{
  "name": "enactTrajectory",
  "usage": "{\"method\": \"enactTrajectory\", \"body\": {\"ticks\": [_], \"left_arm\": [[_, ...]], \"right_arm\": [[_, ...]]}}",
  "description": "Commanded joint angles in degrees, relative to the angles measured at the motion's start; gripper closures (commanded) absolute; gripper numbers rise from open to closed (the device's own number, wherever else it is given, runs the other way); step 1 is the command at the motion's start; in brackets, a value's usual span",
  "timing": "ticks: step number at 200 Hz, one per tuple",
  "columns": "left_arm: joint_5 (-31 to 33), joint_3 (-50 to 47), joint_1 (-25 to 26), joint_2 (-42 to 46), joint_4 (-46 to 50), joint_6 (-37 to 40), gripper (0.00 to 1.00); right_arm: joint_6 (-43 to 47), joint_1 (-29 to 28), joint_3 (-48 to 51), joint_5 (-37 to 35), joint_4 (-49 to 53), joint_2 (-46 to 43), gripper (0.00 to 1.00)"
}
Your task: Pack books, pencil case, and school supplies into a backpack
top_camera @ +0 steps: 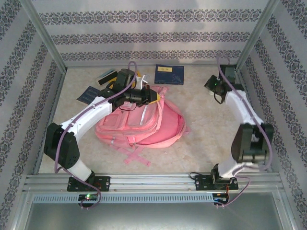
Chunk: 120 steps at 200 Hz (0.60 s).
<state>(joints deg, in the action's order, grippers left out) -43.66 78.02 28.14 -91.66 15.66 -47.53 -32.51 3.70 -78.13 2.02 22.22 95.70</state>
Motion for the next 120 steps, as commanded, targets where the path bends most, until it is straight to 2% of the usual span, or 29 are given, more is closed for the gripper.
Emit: {"method": "enactTrajectory", "body": {"ticks": [1, 43, 66, 87, 106, 120], "left_arm": [[1.4, 2.6, 0.2, 3.7, 3.2, 3.8, 1.0], [1.6, 4.6, 0.1, 6.4, 10.7, 7.5, 1.0], [2.1, 4.7, 0.1, 7.9, 12.3, 8.3, 1.0], [1.9, 4.9, 0.1, 9.0, 13.6, 8.6, 1.0], [2.1, 5.4, 0.0, 9.5, 14.8, 9.1, 1.0], [2.3, 5.2, 0.0, 9.9, 14.9, 9.0, 1.0]], "right_arm": [[-3.0, 2.6, -13.7, -3.6, 8.3, 11.7, 1.0], [-4.0, 5.9, -47.1, -8.6, 29.2, 35.9, 1.0], [-4.5, 6.5, -73.8, -10.8, 44.4, 51.6, 1.0], [-7.2, 7.8, -102.2, -8.5, 58.1, 67.2, 1.0], [-9.5, 9.0, -91.8, -5.2, 54.5, 64.6, 1.0], [-8.8, 9.1, -89.8, -4.3, 54.3, 64.8, 1.0]]}}
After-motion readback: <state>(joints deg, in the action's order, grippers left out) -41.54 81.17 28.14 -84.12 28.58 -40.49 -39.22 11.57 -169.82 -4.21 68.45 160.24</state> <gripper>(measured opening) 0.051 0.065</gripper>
